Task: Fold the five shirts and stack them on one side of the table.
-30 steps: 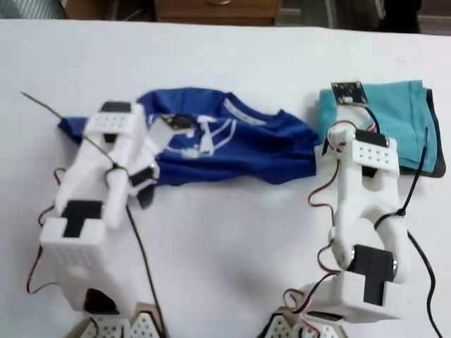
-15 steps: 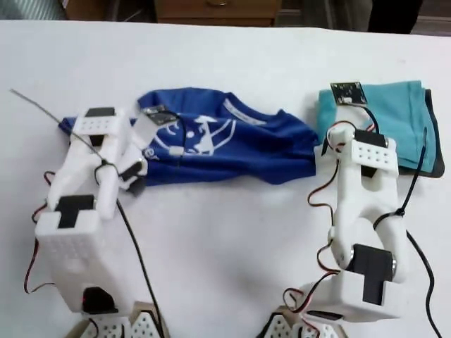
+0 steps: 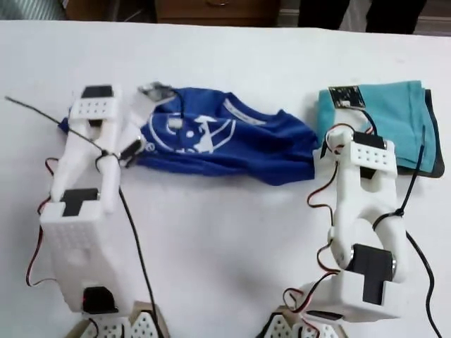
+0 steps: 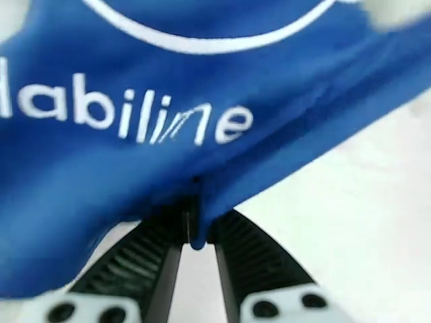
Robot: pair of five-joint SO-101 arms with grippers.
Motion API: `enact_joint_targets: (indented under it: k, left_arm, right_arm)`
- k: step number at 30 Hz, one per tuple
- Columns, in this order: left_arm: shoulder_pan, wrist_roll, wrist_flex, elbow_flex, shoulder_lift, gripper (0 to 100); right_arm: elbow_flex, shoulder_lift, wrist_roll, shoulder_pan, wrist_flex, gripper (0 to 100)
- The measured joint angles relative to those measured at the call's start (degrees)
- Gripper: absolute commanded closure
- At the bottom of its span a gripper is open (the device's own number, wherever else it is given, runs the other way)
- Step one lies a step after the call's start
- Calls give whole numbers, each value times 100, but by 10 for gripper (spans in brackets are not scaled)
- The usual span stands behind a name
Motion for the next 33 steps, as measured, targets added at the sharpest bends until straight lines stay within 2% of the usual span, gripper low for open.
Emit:
enact_joint_targets:
  k: [5, 11, 23, 29, 33]
  left_arm:
    - [0, 9, 1125, -1213, 0, 974]
    - [-62, 79, 1248, -1143, -844, 974]
    - [457, 79, 1248, 1864, -5574, 974]
    - [448, -290, 1187, 3305, -6092, 974]
    - [220, -492, 791, 3851, -6101, 974]
  right_arm:
    - [-176, -35, -334, 0, 290, 978]
    - [-914, -870, -352, 0, 1046, 978]
    - [-1099, -3508, -352, -9, 1855, 978]
    - [35, -3833, -352, -9, 1459, 978]
    - [932, -3833, -352, -9, 879, 978]
